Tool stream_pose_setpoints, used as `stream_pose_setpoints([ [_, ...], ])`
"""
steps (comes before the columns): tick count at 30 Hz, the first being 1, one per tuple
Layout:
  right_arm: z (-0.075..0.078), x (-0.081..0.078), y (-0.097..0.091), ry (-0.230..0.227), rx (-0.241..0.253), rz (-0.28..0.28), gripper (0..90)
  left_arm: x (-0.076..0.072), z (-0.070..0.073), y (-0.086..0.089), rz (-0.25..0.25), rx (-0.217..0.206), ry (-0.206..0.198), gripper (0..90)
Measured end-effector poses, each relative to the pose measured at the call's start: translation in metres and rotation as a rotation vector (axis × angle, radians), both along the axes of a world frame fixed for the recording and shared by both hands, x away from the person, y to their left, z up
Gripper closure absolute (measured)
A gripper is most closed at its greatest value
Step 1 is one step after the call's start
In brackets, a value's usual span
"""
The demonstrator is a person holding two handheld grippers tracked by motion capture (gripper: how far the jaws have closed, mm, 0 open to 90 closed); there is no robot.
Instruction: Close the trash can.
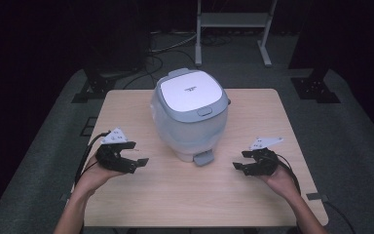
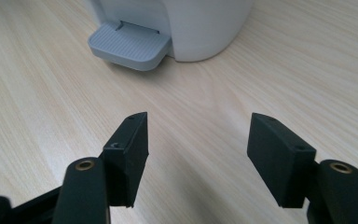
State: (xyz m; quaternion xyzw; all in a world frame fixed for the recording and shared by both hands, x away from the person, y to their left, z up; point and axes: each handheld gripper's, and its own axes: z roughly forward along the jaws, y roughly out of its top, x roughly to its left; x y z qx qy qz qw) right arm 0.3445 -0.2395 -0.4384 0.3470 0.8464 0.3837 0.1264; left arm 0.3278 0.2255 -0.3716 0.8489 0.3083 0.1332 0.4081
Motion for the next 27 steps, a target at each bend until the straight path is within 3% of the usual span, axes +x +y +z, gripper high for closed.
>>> stream_pose_setpoints([
  [8, 0.0, -0.007, -0.016, -0.008, 0.0, -0.032, 34.6, -0.011, -0.02, 0.004, 0.054, -0.003, -0.036, 13.9],
  [13, -0.003, -0.014, -0.027, -0.009, 0.005, -0.054, 34.1, -0.017, -0.035, 0.007, 0.064, 0.013, -0.034, 13.7],
  [20, -0.008, -0.02, -0.034, 0.002, 0.016, -0.066, 33.1, -0.025, -0.046, 0.015, 0.115, -0.026, -0.077, 13.7],
  [22, -0.009, -0.022, -0.034, 0.0, 0.015, -0.071, 32.4, -0.027, -0.049, 0.015, 0.125, -0.011, -0.091, 13.6],
  [27, -0.014, -0.026, -0.036, -0.003, 0.037, -0.086, 31.1, -0.033, -0.061, 0.013, 0.155, -0.035, -0.112, 13.6],
])
